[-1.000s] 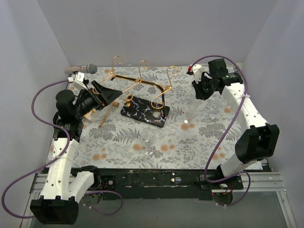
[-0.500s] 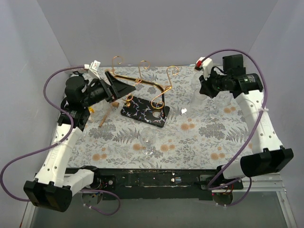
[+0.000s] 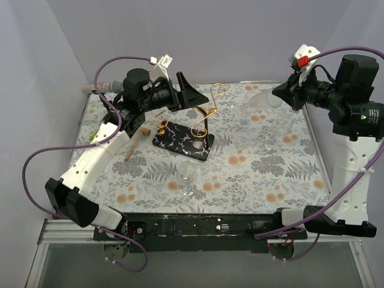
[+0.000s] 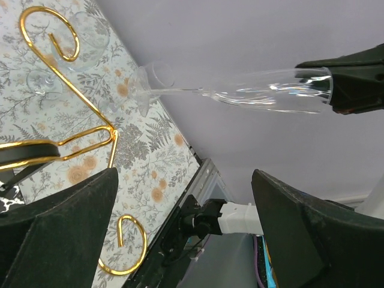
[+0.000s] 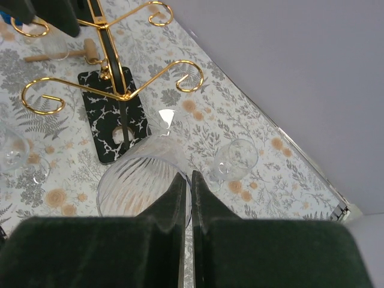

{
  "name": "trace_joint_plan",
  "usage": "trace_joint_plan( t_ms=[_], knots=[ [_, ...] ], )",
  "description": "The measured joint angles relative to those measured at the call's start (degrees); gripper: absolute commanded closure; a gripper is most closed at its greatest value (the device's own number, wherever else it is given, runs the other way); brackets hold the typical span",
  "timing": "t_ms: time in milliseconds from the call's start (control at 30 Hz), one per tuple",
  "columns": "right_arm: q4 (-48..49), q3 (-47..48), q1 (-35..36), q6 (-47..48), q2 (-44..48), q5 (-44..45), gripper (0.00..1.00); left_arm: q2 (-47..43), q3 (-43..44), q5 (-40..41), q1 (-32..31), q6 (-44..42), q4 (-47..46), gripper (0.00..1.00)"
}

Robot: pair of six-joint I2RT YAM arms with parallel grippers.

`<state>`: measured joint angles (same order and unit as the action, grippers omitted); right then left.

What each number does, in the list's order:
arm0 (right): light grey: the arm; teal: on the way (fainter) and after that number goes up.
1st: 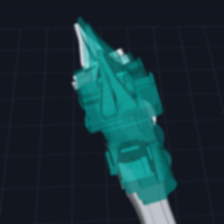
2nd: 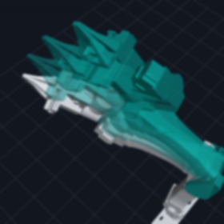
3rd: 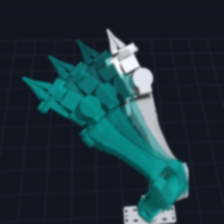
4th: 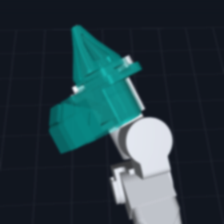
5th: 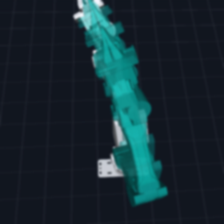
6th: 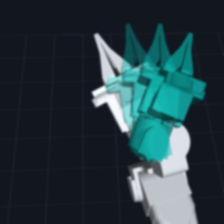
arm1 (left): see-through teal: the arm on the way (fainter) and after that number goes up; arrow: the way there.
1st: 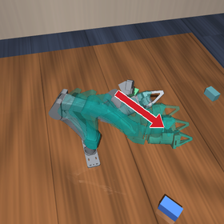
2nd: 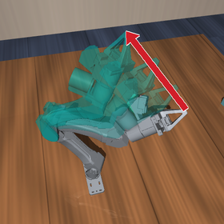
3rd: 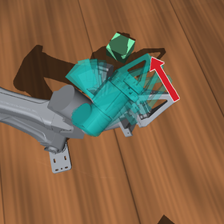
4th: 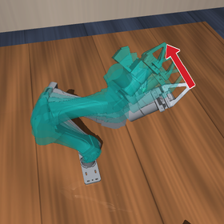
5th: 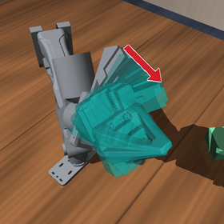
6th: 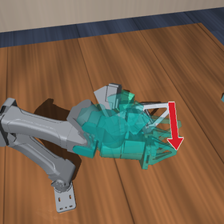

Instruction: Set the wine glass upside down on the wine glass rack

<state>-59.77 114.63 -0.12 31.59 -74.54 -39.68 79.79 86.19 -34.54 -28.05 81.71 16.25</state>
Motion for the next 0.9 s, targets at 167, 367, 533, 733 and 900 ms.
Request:
trace_joint_plan(
  t_ms=[167,367,533,733,900],
  knots=[
    [-0.33,5.33,-3.08,-2.54,-1.4,-7.89,0.96,7.19,5.33,1.11,-3.54,-1.55,0.96,0.17],
    [0.09,7.98,-4.04,-5.44,-2.29,-15.02,0.95,13.27,7.02,1.22,-4.52,-1.86,3.48,0.3],
    [0.28,8.2,-4.09,-6.25,-3.54,-18.36,0.95,15.39,8.46,0.26,-5.2,-1.62,3.89,0.54],
    [0.81,7.39,-4.26,-7.19,-4.2,-21.2,0.95,15.39,9.55,-1.18,-5.81,-1.49,3.78,0.59],
    [1.53,6.62,-4.26,-7.41,-4.17,-22.29,0.95,15.39,9.57,-2.36,-5.81,-1.03,3.54,0.93]
  ],
)
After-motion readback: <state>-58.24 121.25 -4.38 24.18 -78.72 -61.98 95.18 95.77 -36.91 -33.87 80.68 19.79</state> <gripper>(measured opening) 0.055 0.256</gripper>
